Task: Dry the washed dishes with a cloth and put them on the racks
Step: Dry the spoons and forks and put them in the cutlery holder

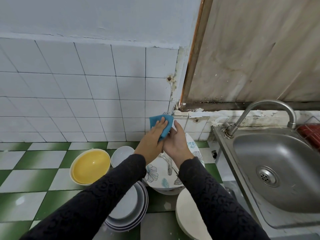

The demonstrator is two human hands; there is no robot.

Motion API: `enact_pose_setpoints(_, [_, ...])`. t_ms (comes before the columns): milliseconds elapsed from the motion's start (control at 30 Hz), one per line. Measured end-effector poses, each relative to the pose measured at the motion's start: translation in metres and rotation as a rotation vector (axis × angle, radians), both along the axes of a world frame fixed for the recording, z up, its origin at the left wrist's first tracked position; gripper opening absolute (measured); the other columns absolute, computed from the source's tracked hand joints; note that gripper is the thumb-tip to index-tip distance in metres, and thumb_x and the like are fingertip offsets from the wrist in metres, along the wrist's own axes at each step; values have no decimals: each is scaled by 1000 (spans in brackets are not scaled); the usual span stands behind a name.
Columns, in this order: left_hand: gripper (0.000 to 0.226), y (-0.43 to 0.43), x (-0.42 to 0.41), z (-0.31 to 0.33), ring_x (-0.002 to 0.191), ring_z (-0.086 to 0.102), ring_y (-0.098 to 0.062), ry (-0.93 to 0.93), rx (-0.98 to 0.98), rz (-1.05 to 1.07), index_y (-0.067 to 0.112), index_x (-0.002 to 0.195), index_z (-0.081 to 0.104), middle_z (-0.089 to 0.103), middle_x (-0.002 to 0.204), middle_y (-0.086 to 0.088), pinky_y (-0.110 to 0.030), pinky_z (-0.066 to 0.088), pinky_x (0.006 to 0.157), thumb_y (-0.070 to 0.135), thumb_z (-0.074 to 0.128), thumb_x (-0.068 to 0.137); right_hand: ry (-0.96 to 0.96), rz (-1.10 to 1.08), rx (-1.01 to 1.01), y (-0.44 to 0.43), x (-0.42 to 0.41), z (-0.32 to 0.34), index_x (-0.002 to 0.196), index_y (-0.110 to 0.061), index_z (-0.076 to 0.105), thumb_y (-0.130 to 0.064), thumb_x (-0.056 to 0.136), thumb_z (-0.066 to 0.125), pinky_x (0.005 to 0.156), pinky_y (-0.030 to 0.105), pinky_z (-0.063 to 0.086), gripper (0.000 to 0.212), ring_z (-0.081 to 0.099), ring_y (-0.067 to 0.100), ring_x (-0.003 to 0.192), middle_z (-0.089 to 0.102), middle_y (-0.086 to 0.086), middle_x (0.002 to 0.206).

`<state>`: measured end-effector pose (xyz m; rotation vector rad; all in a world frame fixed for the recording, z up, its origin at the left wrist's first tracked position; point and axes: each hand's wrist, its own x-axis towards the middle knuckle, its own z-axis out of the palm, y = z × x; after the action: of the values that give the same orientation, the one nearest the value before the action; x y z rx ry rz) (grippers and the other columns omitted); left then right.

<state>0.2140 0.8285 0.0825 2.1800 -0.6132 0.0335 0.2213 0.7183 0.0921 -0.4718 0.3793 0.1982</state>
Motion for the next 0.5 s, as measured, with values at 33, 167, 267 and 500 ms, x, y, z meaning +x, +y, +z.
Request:
enact_pose_setpoints(33, [63, 1, -1, -1, 148, 25, -20, -13, 15, -12, 24, 155, 17, 17, 162, 5, -38, 21, 122, 8, 47, 102, -4, 1, 0, -2, 0, 1, 132, -2, 60, -45, 104, 46, 106, 50, 46, 53, 56, 38, 128, 63, 22, 130])
enact_pose_setpoints(167, [65, 10, -1, -10, 146, 13, -6, -121, 135, -121, 20, 154, 22, 11, 156, 15, -23, 9, 121, 2, 50, 98, 23, 31, -50, -16, 1, 8, 118, -2, 62, -54, 100, 49, 98, 50, 49, 56, 58, 38, 116, 65, 22, 115])
enact_pose_setpoints(267, [65, 16, -3, -19, 144, 8, -2, -124, 202, -185, 19, 153, 22, 10, 154, 18, -18, 3, 119, -1, 49, 98, 67, 48, -118, -22, 5, 2, 113, -10, 55, -51, 97, 58, 94, 51, 53, 45, 61, 36, 117, 67, 17, 129])
enact_pose_setpoints(500, [65, 29, -7, -34, 143, 2, 1, -74, 313, -247, 26, 153, 17, 5, 154, 21, -4, -5, 110, 1, 45, 100, 152, 131, -210, -26, 6, -3, 84, -9, 57, -24, 105, 53, 99, 43, 50, 26, 68, 28, 97, 72, 16, 114])
